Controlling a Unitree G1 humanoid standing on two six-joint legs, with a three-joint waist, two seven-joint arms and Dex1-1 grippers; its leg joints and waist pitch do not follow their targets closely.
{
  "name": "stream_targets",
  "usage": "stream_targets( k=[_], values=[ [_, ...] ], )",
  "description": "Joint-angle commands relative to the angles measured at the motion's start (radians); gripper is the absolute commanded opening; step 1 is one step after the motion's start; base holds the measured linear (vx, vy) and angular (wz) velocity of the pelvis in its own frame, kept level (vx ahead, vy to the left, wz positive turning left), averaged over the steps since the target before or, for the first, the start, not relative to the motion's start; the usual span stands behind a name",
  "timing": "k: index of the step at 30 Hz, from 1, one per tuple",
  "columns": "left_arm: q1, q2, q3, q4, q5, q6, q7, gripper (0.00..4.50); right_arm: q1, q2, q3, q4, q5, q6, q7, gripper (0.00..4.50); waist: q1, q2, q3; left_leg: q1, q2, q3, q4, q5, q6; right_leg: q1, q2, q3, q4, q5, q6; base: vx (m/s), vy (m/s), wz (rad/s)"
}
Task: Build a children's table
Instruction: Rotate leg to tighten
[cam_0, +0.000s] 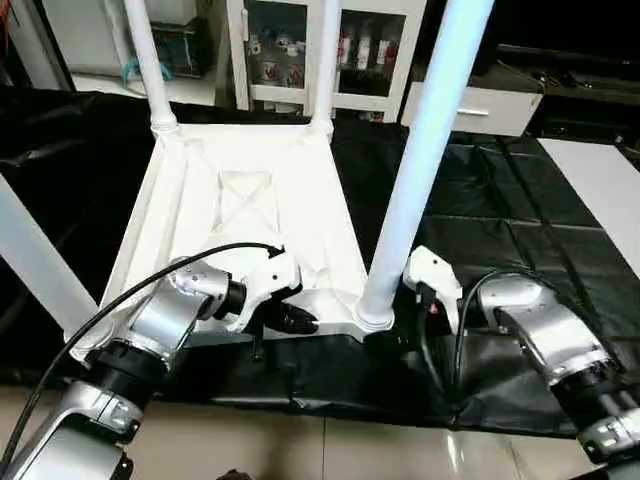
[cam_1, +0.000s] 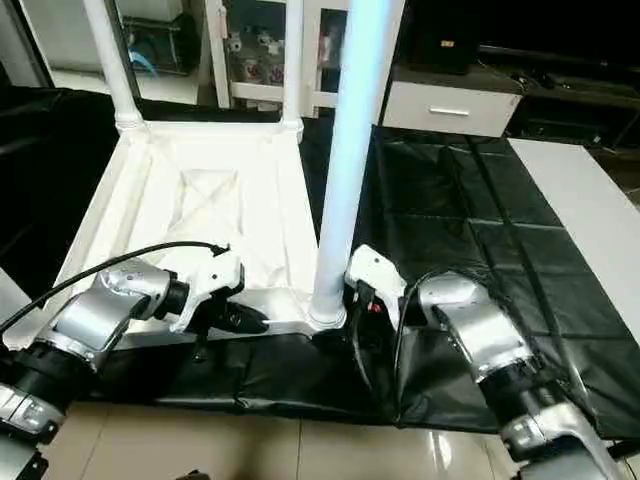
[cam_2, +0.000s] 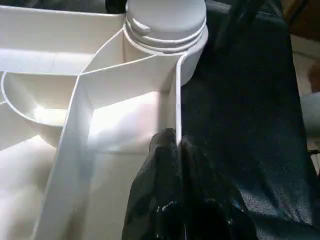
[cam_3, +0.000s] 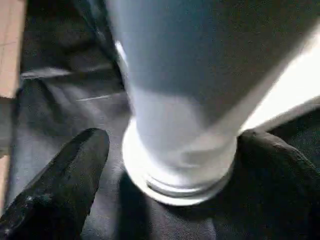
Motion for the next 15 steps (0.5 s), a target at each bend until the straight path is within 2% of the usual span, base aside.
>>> stream_targets(
  k=[1, 2, 5, 8, 10, 15],
  values=[
    [0.020, -0.021, -0.075, -0.007, 0.015, 0.014, -0.038, 0.00, -0.017, 0.017, 0.002, 0.004, -0.004, -0.013, -0.016, 4.30, 0.000, 0.003, -0.057, 0.010, 0.017, 0.001, -0.066, -0.313, 0.006, 0.044, -0.040, 0.031, -0.063, -0.231, -0.218, 0.000, 0.000, 0.00],
    [0.023, -0.018, -0.078, -0.015, 0.014, 0.017, -0.039, 0.00, -0.012, 0.026, -0.010, 0.005, 0.011, -0.010, -0.011, 4.07, -0.001, 0.004, -0.057, 0.010, 0.017, 0.002, -0.066, -0.313, 0.008, 0.044, -0.040, 0.031, -0.063, -0.229, -0.219, 0.000, 0.000, 0.00],
    [0.027, -0.017, -0.078, -0.018, 0.015, 0.018, -0.040, 0.00, -0.005, 0.043, -0.030, 0.008, 0.033, -0.011, 0.002, 3.88, -0.001, 0.005, -0.057, 0.011, 0.018, 0.001, -0.066, -0.317, 0.010, 0.044, -0.040, 0.031, -0.063, -0.234, -0.220, 0.000, 0.000, 0.00],
    [0.030, -0.020, -0.076, -0.016, 0.016, 0.015, -0.037, 0.00, -0.003, 0.055, -0.049, 0.016, 0.050, -0.019, 0.008, 3.54, -0.002, 0.001, -0.058, 0.011, 0.018, 0.002, -0.065, -0.305, 0.015, 0.044, -0.040, 0.031, -0.061, -0.228, -0.222, 0.000, 0.000, 0.00],
    [0.031, -0.022, -0.075, -0.015, 0.015, 0.015, -0.035, 0.00, -0.004, 0.059, -0.062, 0.015, 0.067, -0.017, 0.021, 3.49, -0.003, -0.004, -0.057, 0.010, 0.019, 0.003, -0.064, -0.302, 0.018, 0.044, -0.040, 0.031, -0.063, -0.233, -0.222, 0.000, 0.000, 0.00],
    [0.027, -0.027, -0.071, -0.007, 0.015, 0.018, -0.024, 0.00, -0.012, 0.056, -0.066, 0.027, 0.074, -0.021, 0.052, 3.30, -0.001, -0.007, -0.056, 0.010, 0.019, 0.003, -0.065, -0.301, 0.020, 0.044, -0.043, 0.031, -0.064, -0.256, -0.216, 0.000, 0.000, 0.00]
  ],
)
